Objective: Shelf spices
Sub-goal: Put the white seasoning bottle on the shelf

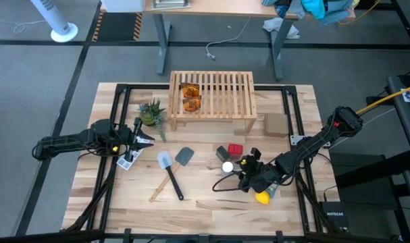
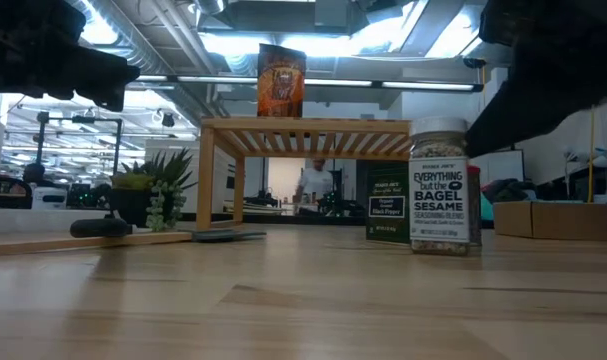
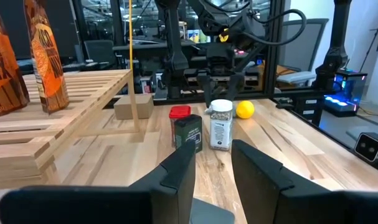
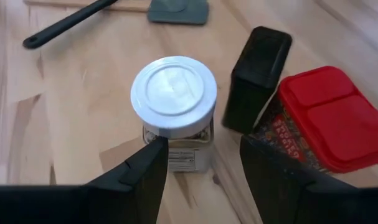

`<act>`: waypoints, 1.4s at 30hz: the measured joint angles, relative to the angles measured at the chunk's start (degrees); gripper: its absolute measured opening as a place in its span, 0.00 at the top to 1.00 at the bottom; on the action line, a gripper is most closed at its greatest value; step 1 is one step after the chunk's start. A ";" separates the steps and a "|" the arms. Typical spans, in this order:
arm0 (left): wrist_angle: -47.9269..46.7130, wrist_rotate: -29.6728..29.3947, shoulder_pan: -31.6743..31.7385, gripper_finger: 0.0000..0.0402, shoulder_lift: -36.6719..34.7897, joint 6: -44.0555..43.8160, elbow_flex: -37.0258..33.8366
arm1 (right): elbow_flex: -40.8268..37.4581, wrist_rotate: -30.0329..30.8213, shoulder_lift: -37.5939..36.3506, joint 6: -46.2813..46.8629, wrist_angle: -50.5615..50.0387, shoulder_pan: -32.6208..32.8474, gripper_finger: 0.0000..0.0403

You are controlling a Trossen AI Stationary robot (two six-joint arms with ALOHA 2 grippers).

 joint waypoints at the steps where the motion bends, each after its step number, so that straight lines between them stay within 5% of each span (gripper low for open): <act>1: 0.00 0.00 0.00 0.76 -0.02 0.00 0.00 | 0.00 0.20 0.00 0.73 0.00 0.00 0.49; 21: 0.02 0.00 0.00 0.76 -0.02 0.00 0.00 | 0.00 1.13 0.00 5.02 0.93 0.01 0.47; 33: 0.02 0.02 0.02 0.76 -0.02 0.00 0.00 | 0.00 0.26 3.87 4.26 5.04 0.01 0.06; 42: 0.02 0.02 0.02 0.76 -0.01 0.00 0.00 | 0.00 3.59 6.91 -2.33 13.60 -0.81 0.01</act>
